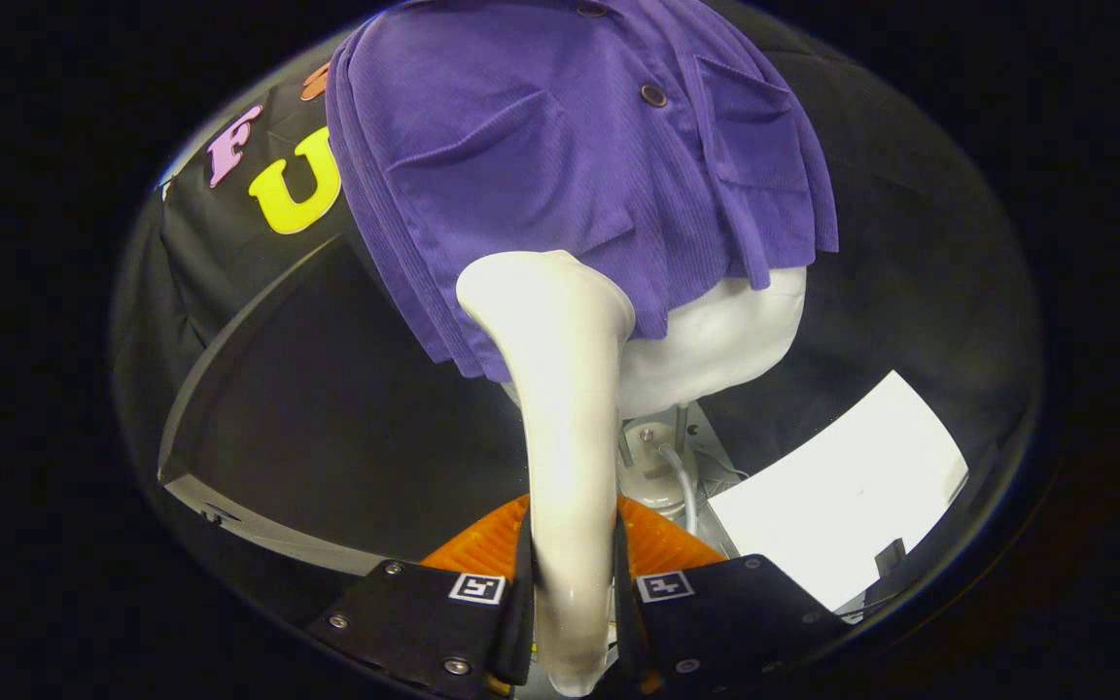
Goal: Iron the clothes twice with a garment steamer, once on the left side and once on the right side.
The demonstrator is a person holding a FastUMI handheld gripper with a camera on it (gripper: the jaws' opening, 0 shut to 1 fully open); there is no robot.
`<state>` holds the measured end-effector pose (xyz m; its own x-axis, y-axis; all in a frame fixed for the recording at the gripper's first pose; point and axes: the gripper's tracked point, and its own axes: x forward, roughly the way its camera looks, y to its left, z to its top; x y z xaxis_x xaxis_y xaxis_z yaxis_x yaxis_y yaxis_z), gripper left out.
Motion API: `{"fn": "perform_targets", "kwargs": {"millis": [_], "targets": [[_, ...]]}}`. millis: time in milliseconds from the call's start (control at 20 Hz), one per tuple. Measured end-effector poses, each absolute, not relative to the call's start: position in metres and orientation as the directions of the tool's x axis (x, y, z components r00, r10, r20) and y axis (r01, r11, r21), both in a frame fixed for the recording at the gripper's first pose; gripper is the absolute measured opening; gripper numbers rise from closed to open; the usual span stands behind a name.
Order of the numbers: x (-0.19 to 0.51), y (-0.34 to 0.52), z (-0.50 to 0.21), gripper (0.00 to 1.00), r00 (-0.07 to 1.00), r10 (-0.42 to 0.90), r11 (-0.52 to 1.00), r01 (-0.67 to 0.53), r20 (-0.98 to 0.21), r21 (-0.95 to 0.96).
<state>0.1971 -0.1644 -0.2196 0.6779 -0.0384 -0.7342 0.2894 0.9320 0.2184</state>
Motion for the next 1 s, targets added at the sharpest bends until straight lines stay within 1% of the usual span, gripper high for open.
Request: {"fn": "perform_targets", "kwargs": {"millis": [200, 300, 500, 800, 1000], "targets": [[0.196, -0.18, -0.152, 0.35, 0.774, -0.036, 0.932, 0.255, -0.632, 0.259], [0.191, -0.188, -0.119, 0.35, 0.806, -0.04, 0.934, 0.241, -0.591, 0.264], [0.187, -0.202, -0.053, 0.34, 0.858, -0.053, 0.939, 0.216, -0.51, 0.266], [0.198, -0.235, 0.031, 0.35, 0.92, -0.119, 0.934, 0.231, -0.373, 0.273], [0.215, -0.256, 0.095, 0.35, 0.961, -0.17, 0.918, 0.235, -0.219, 0.318]]}}
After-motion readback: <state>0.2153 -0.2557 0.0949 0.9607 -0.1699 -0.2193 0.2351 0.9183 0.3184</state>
